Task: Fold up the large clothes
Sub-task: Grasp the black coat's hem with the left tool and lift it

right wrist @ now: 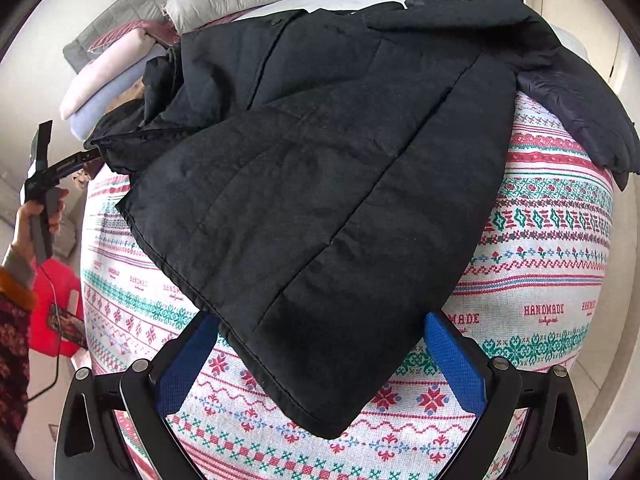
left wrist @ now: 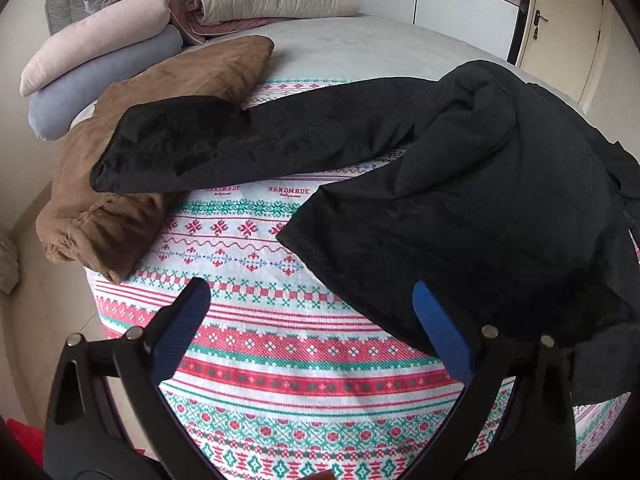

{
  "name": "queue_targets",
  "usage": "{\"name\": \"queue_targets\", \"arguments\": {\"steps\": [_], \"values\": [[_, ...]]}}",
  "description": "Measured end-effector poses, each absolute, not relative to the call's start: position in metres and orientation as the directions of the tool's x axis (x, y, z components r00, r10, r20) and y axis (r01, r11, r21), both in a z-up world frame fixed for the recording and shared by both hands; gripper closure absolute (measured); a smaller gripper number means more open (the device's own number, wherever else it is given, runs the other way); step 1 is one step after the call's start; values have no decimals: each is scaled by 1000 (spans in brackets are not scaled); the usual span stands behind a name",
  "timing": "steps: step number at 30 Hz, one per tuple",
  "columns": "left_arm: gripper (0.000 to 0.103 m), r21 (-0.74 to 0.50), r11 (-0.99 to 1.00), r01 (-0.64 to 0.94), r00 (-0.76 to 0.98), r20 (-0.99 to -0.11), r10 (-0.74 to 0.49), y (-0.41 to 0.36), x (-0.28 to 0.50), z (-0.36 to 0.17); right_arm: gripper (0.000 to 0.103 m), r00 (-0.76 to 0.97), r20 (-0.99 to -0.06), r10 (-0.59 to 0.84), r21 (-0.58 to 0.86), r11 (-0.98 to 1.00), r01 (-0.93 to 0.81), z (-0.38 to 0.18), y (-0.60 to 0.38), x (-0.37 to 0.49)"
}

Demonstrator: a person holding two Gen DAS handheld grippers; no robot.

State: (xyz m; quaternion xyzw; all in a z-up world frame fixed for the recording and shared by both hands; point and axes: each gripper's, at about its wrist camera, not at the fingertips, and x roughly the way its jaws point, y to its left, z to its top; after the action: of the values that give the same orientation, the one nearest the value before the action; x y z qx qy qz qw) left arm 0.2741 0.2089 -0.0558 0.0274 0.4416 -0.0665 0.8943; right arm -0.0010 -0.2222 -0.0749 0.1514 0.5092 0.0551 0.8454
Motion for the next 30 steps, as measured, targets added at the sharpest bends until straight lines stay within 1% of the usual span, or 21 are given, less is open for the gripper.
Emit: {"name": "queue_targets", "arguments": {"steps": [5, 7, 8, 9, 11, 12, 13, 14, 15, 16, 17, 18, 19, 21, 22, 24, 26, 30], "values": [[2, -105, 981, 163, 590, -787, -182, 219, 317, -71, 0, 503, -807, 310, 410, 907, 98, -85, -242, 6], [7, -129, 979, 158, 575, -794, -197, 217, 330, -83, 0, 511, -793, 332, 454, 881, 132, -91, -250, 9], [14, -142, 978, 154, 558, -805, -205, 215, 336, -90, 0, 507, -788, 350, 480, 864, 149, -97, -253, 10], [28, -153, 977, 146, 538, -817, -208, 213, 341, -97, 0, 503, -781, 370, 508, 845, 167, -104, -256, 12], [46, -179, 976, 128, 518, -827, -220, 208, 343, -106, 0, 529, -757, 384, 543, 820, 181, -110, -256, 11], [56, -168, 980, 109, 542, -816, -200, 205, 339, -105, 2, 538, -748, 389, 550, 817, 174, -109, -254, 9], [68, -165, 981, 106, 565, -802, -196, 203, 333, -102, 10, 539, -741, 402, 559, 814, 161, -108, -251, 8], [93, -176, 979, 107, 568, -797, -206, 201, 328, -100, 18, 537, -731, 421, 574, 806, 148, -108, -247, 7], [94, -216, 971, 101, 556, -797, -235, 202, 322, -98, 32, 535, -716, 448, 599, 788, 140, -109, -246, 6], [95, -239, 967, 85, 556, -795, -245, 203, 314, -94, 52, 535, -698, 476, 629, 765, 139, -111, -245, 4], [95, -256, 963, 79, 557, -790, -256, 203, 304, -88, 65, 530, -682, 505, 658, 739, 143, -115, -244, 4], [96, -279, 957, 79, 560, -782, -274, 203, 293, -81, 81, 530, -666, 525, 684, 714, 152, -118, -245, 2], [96, -288, 955, 77, 563, -777, -280, 203, 282, -73, 86, 541, -656, 526, 694, 702, 159, -118, -247, -1], [96, -285, 955, 78, 573, -772, -277, 201, 256, -53, 90, 579, -633, 514, 702, 697, 149, -105, -253, -9], [96, -289, 954, 80, 580, -765, -280, 201, 242, -42, 91, 605, -607, 515, 716, 685, 135, -94, -258, -14], [96, -304, 949, 78, 590, -753, -290, 205, 213, -18, 92, 655, -550, 518, 743, 662, 101, -69, -271, -22], [96, -352, 933, 79, 579, -746, -330, 212, 184, 1, 92, 698, -513, 499, 744, 664, 73, -42, -288, -32], [96, -426, 900, 94, 541, -737, -405, 214, 120, 29, 92, 770, -494, 403, 697, 713, 74, 10, -328, -59]]}}
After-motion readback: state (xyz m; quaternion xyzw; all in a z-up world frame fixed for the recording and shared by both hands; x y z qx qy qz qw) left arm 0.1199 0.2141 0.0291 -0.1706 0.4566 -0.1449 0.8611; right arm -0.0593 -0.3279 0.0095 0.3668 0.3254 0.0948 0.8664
